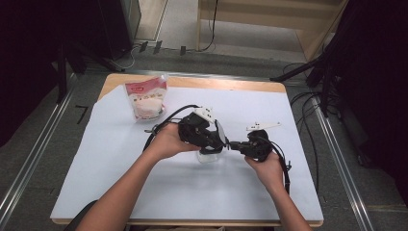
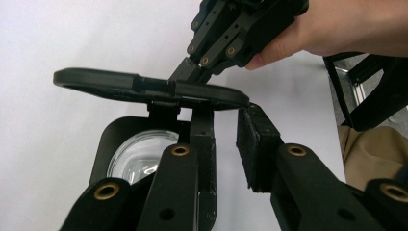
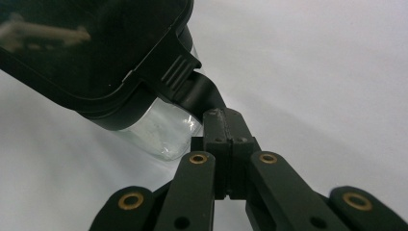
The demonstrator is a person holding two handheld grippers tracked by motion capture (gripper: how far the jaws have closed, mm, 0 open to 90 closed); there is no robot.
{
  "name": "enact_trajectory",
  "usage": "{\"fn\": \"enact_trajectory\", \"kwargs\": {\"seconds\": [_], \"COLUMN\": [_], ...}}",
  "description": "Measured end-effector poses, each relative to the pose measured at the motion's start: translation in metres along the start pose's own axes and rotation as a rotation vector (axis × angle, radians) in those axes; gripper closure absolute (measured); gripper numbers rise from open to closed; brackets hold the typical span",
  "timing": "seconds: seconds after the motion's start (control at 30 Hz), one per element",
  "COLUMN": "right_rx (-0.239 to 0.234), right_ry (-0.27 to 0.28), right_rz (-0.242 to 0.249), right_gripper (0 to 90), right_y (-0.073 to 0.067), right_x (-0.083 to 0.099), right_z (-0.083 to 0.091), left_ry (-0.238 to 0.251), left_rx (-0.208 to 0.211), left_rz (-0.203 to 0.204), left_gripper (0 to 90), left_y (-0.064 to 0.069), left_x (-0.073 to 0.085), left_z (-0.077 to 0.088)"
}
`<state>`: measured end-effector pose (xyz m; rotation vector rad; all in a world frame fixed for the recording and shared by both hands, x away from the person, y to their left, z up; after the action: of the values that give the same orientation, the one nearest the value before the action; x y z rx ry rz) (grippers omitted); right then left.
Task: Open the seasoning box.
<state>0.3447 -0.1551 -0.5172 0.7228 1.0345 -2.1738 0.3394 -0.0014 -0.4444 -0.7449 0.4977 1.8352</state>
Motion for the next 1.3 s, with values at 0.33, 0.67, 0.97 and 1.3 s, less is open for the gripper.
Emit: {"fn": "enact_trajectory", "kwargs": {"seconds": [0.33, 0.67, 0.97, 1.3], "right_rx": [0.006, 0.011, 0.006, 0.015], "right_ry": [0.003, 0.001, 0.000, -0.010], "right_rz": [-0.004, -0.008, -0.011, -0.003], "right_gripper": [90.0, 90.0, 90.0, 87.6], "right_y": [0.000, -0.002, -0.001, -0.001], "right_x": [0.001, 0.003, 0.003, 0.005], "right_z": [-0.001, -0.005, -0.005, -0.004], "left_ry": [0.018, 0.001, -0.003, -0.009], "left_rx": [-0.014, -0.012, -0.015, 0.025], "left_rz": [-0.029, -0.006, 0.011, 0.043], "left_gripper": [78.2, 77.5, 76.3, 70.0], "left_y": [0.004, 0.004, 0.003, 0.003], "left_x": [-0.007, -0.009, -0.009, -0.005], "left_z": [-0.008, -0.014, -0.018, -0.007]}}
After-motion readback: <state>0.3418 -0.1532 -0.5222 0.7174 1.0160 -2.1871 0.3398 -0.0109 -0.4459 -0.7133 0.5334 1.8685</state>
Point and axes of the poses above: each handheld gripper's, and its own axes: z roughly backward along the jaws, x roughly out of its underside, y roughly to its right, the point moved 6 cm from there along -z, roughly forward along the jaws, and after that the axes turned 15 degrees about -x, right-handed, at the moved point
